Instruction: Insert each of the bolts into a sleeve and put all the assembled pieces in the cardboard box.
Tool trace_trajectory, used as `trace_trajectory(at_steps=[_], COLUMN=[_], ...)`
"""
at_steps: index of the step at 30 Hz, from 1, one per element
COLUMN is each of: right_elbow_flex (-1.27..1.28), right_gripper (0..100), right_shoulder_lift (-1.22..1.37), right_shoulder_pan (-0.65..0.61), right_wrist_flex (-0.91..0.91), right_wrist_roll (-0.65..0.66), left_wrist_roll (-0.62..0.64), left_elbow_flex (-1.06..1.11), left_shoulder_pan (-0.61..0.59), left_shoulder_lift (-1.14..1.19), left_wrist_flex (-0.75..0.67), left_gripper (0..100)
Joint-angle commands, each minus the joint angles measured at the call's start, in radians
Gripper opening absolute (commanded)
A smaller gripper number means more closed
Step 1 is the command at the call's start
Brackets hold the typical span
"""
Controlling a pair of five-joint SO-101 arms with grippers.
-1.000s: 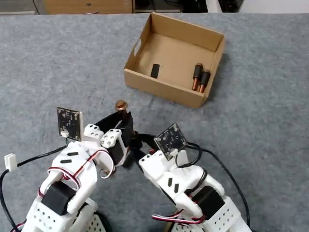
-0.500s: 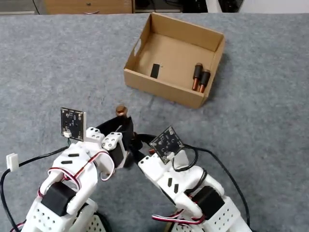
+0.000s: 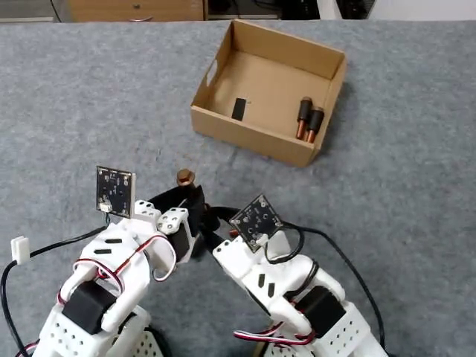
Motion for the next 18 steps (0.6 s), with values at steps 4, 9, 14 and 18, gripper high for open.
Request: trace_trajectory(at_steps=[4,9,14,18], right_elbow_flex=[-0.047,-0.047,-0.044,-0.047], right_gripper=[0.1,0.1,0.1,0.1], right_shoulder_lift=[-0.166,-0.166,-0.166,-0.166], right_shoulder_pan=[-0.005,-0.005,-0.005,-0.005], right_wrist_flex=[0.002,0.002,0.003,0.014], right_wrist_roll=[0.006,0.006,0.006,0.006], left_wrist_roll=[-0.005,-0.005,-0.005,0.0], left_elbow_flex=[-0.066,-0.064,-0.064,-0.063], left_shoulder_pan=[0.018,0.018,0.018,0.018], left_shoulder_lift=[0.002,0.004,0.005,0.005], left_wrist_flex=[0.063,0.063,0.066,0.064], left_gripper=[2,2,16,14])
